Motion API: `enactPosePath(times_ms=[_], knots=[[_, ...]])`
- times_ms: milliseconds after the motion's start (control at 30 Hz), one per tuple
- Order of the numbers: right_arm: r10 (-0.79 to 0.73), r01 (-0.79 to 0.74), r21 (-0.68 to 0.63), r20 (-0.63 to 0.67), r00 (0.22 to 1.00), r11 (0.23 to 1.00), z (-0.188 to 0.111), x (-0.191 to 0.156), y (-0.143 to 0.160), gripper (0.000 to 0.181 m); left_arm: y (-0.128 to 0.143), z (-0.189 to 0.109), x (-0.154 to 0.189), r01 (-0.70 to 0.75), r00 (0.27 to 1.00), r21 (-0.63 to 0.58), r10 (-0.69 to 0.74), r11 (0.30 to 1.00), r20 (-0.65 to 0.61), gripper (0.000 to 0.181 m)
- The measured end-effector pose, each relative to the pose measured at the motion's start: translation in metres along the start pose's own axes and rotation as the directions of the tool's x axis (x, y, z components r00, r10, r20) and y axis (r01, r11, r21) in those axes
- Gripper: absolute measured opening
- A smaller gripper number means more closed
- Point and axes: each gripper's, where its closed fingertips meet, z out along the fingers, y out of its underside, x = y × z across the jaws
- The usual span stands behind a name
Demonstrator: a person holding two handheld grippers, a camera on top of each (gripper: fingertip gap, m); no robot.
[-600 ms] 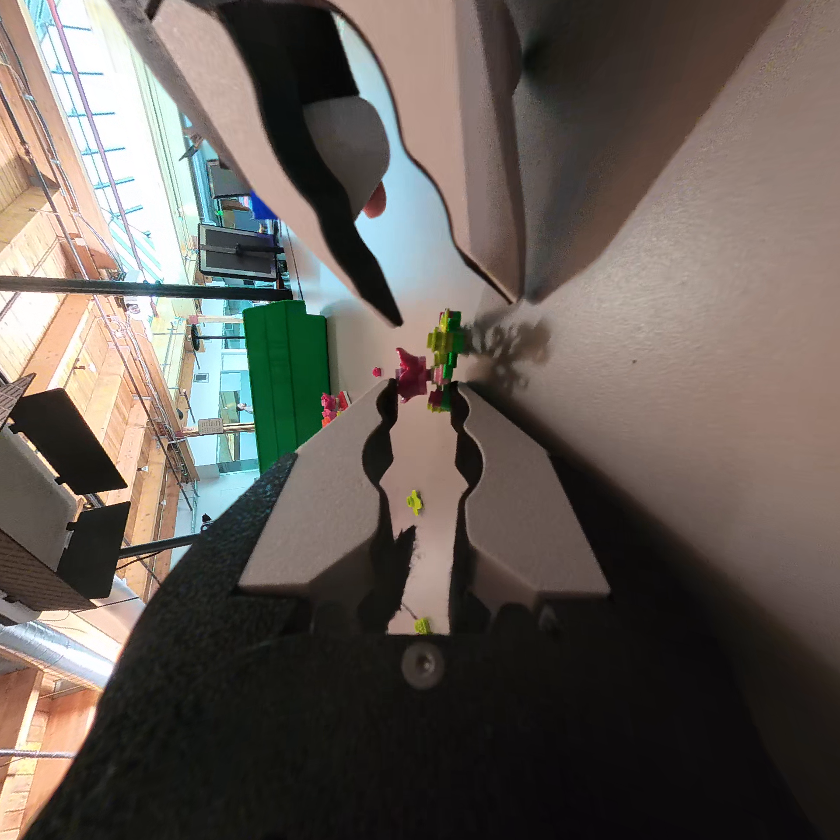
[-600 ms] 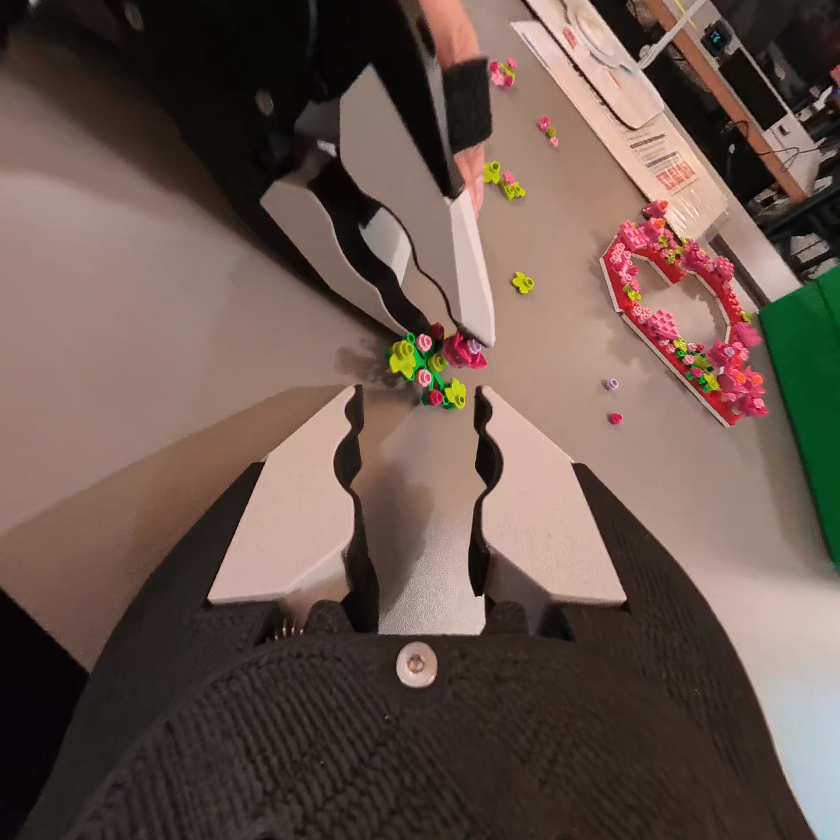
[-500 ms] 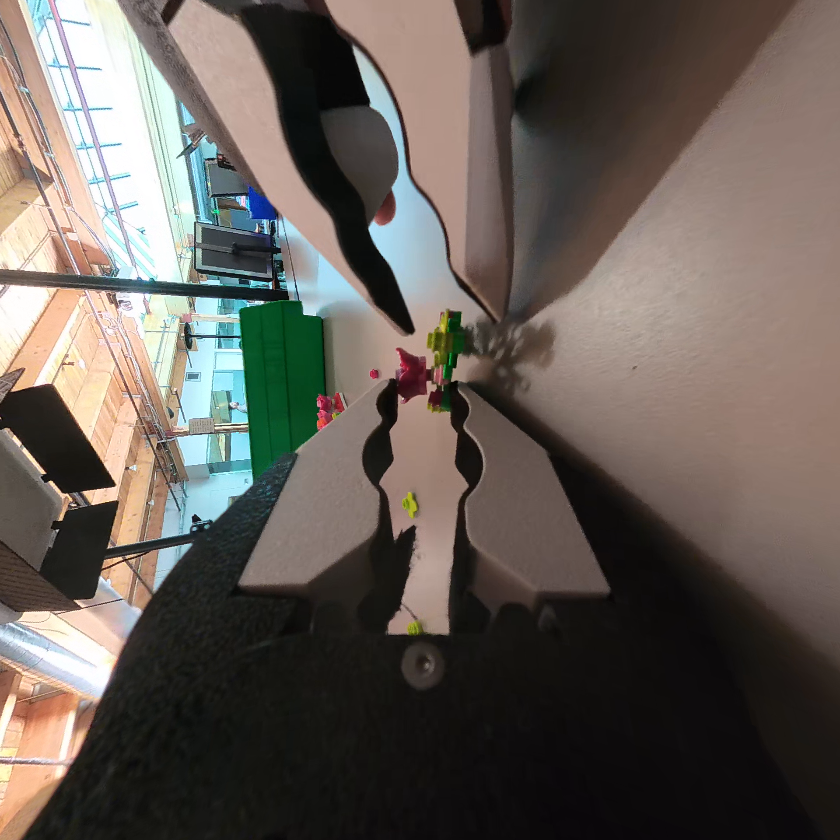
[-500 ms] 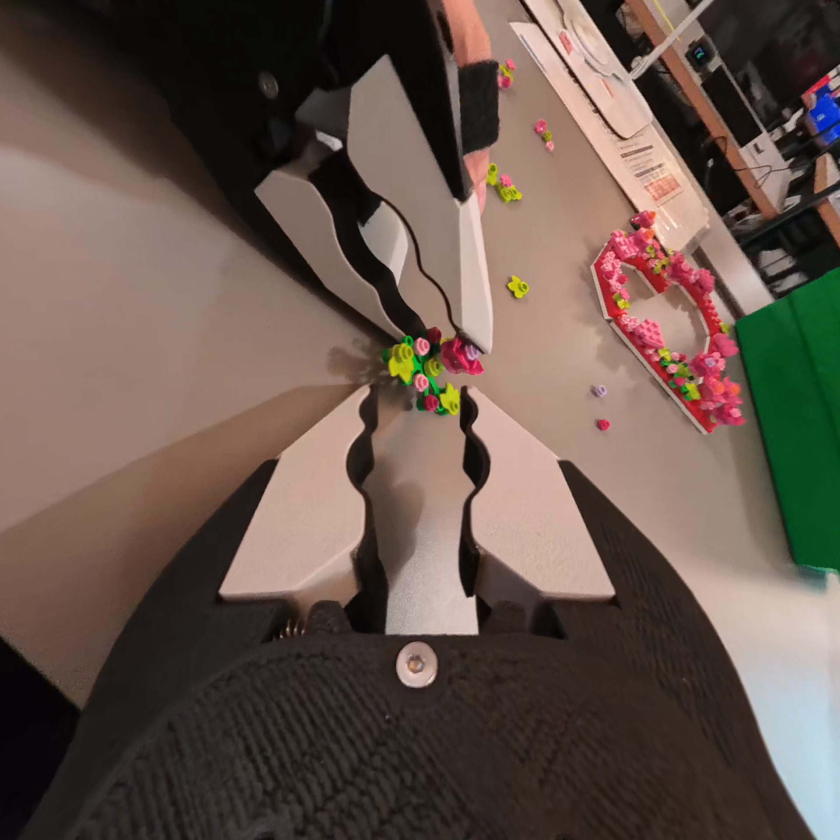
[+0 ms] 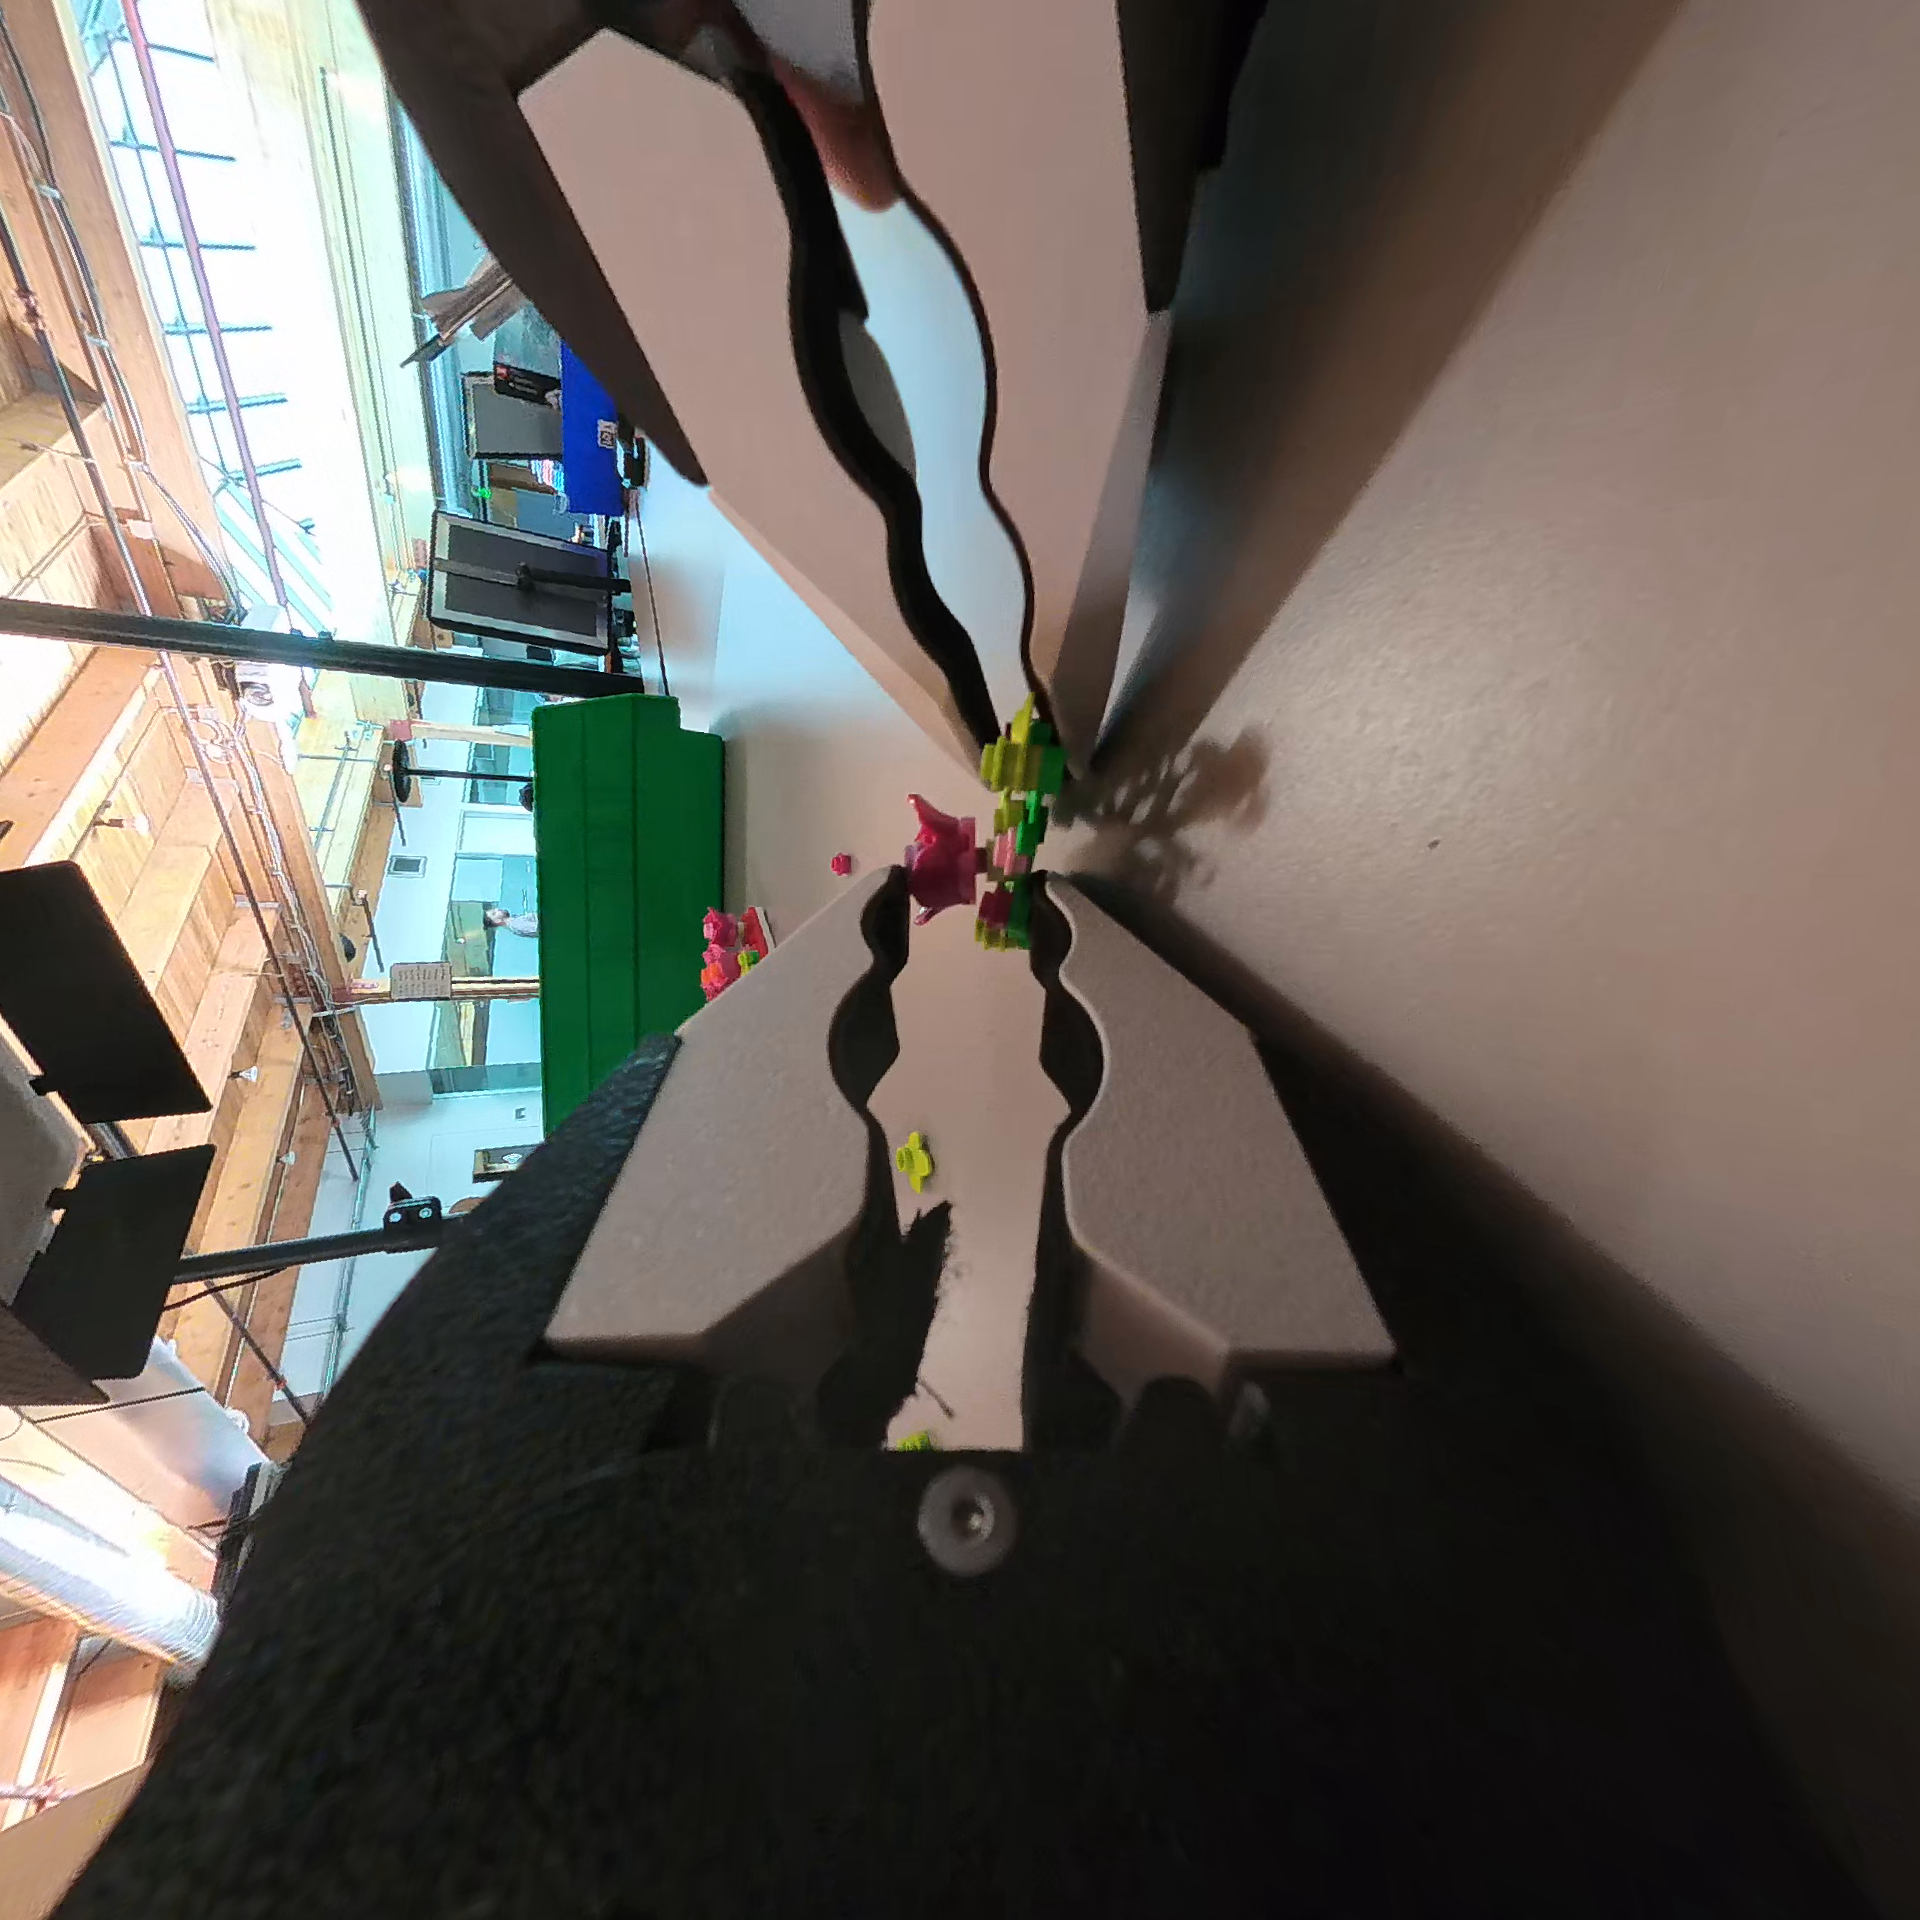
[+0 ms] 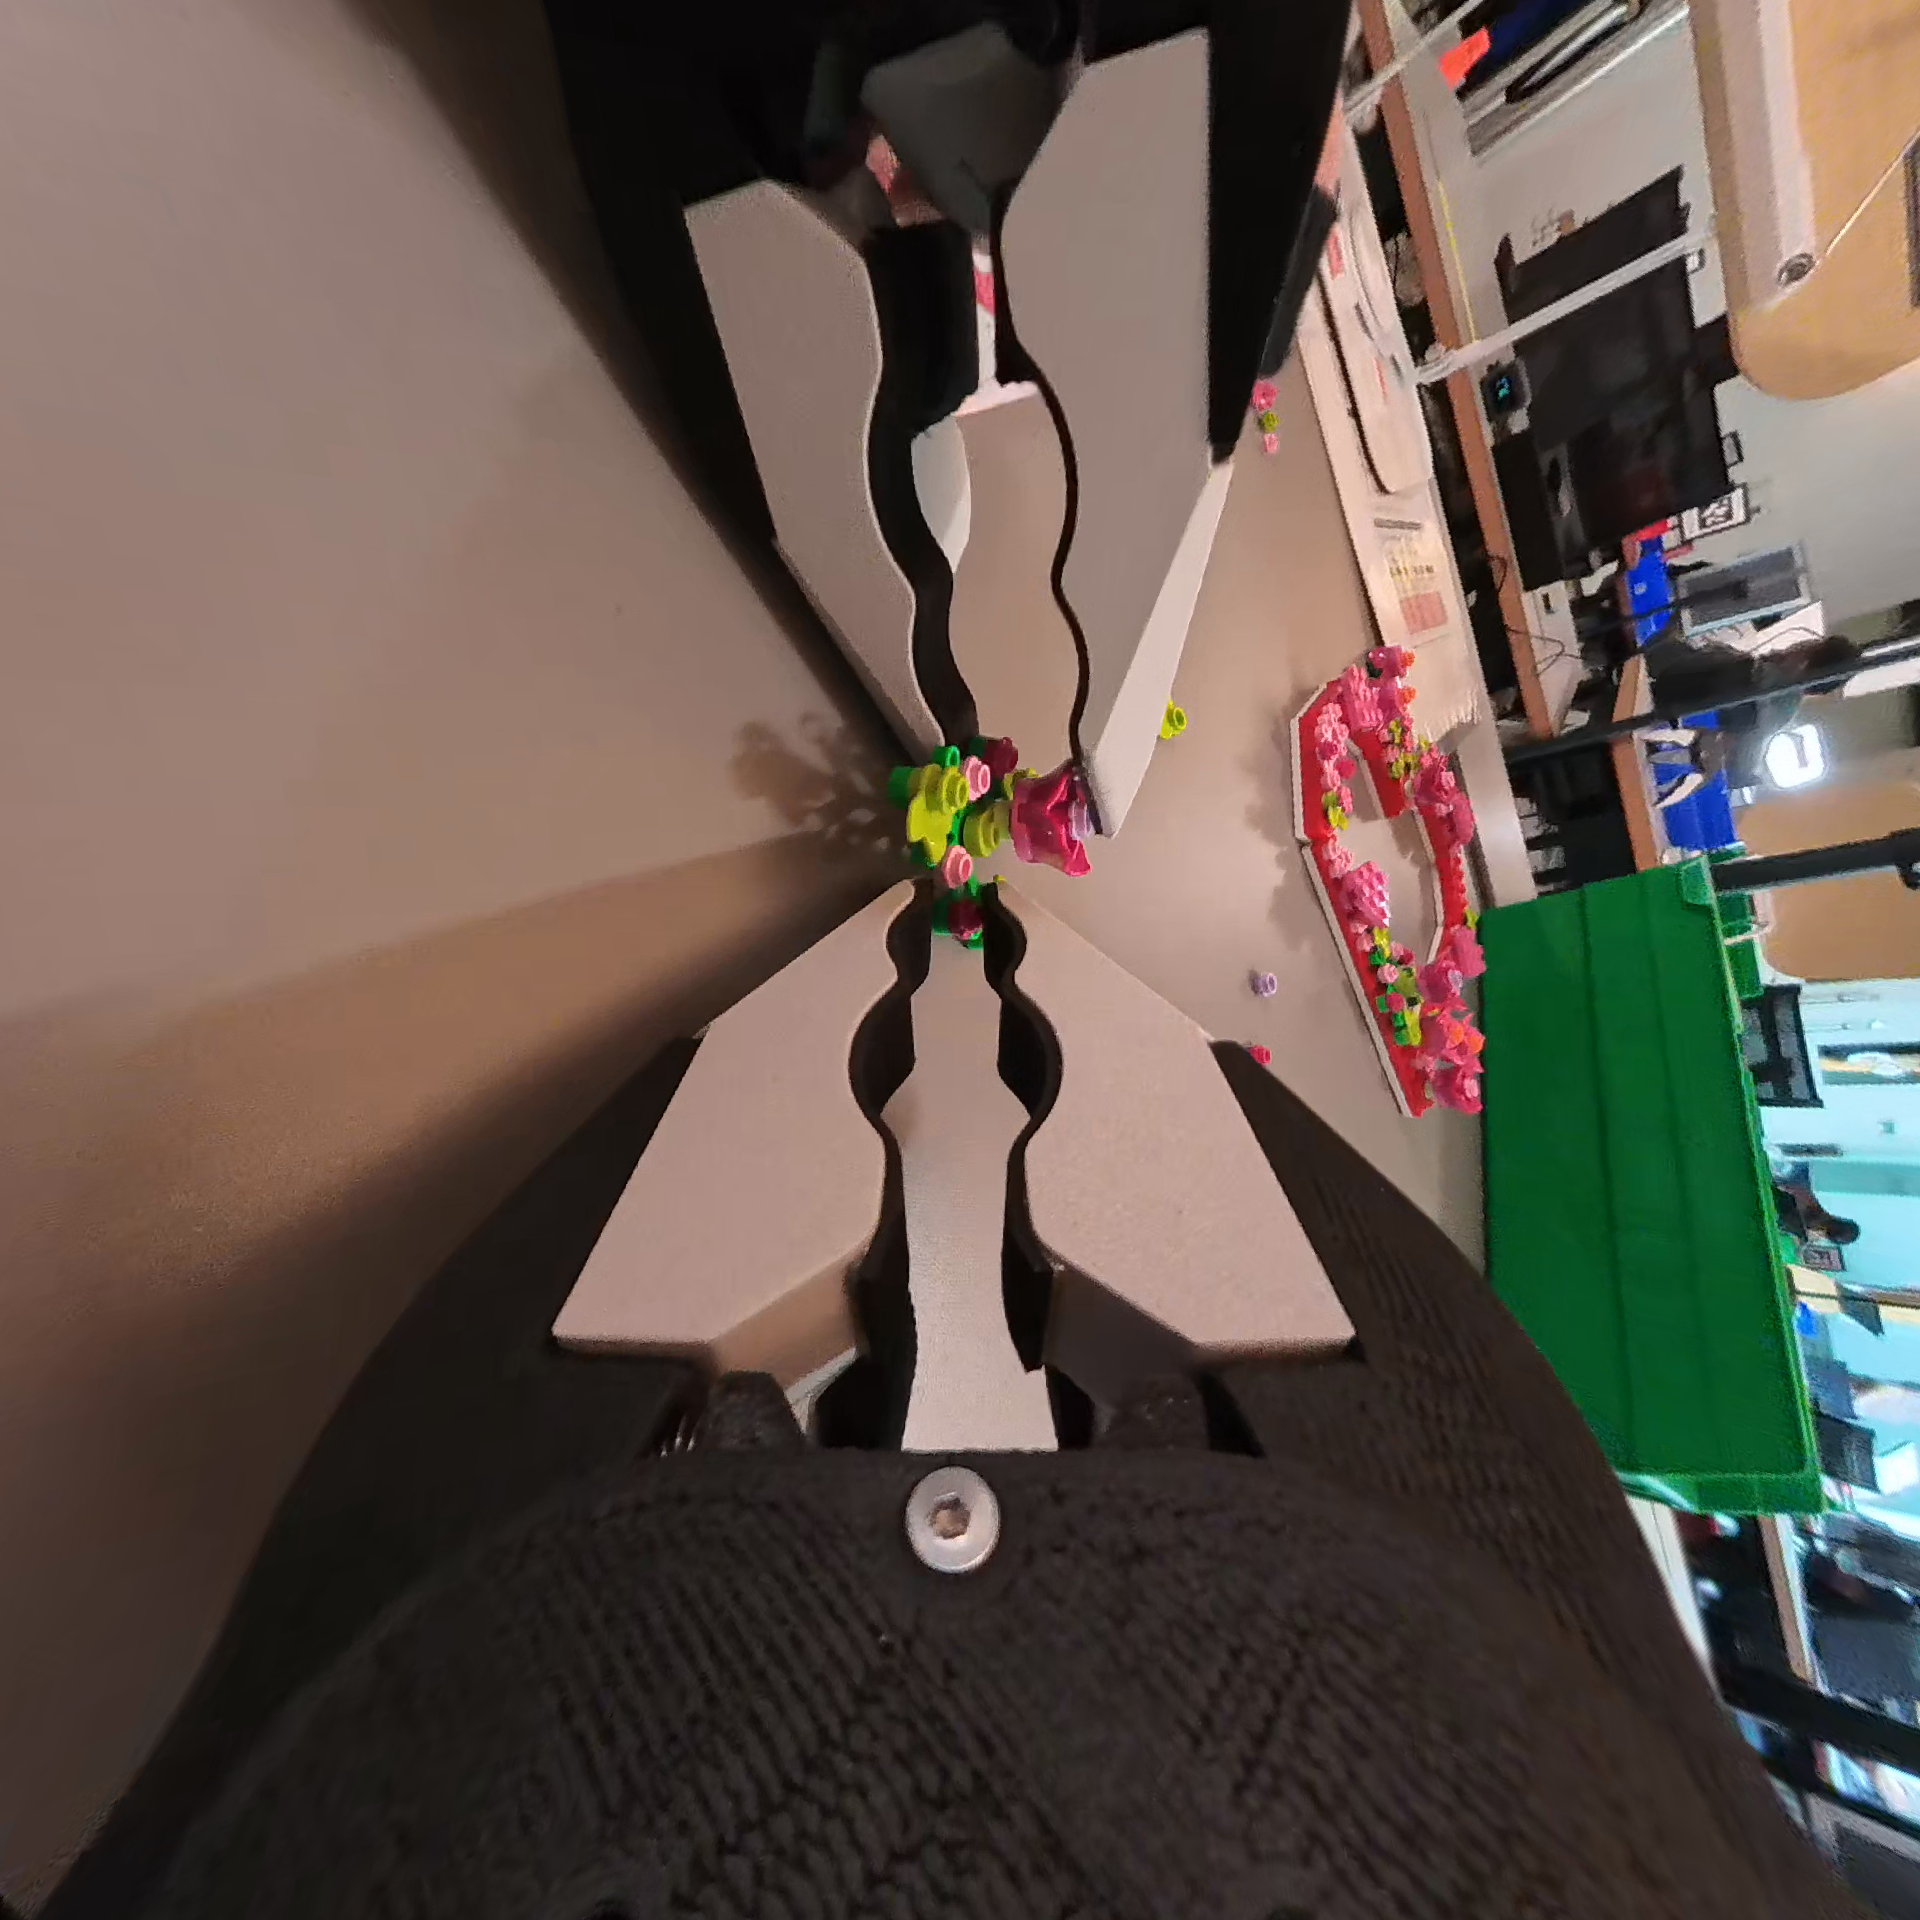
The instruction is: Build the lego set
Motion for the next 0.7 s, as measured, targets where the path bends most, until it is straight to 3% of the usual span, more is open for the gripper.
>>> enactPosePath(times_ms=[333, 700], knots=[[-0.085, 0.089, 0.102, -0.045, 0.995, 0.991, -0.003, 0.0, -0.012, 0.018, -0.001, 0.0, 0.0, 0.009, 1.0, 0.004, -0.009, 1.0, -0.008, 0.02], [-0.116, 0.119, 0.092, -0.035, 0.993, 0.989, -0.001, 0.002, -0.01, 0.004, -0.001, 0.0, 0.001, 0.005, 1.0, -0.01, -0.005, 1.0, -0.017, 0.02]])
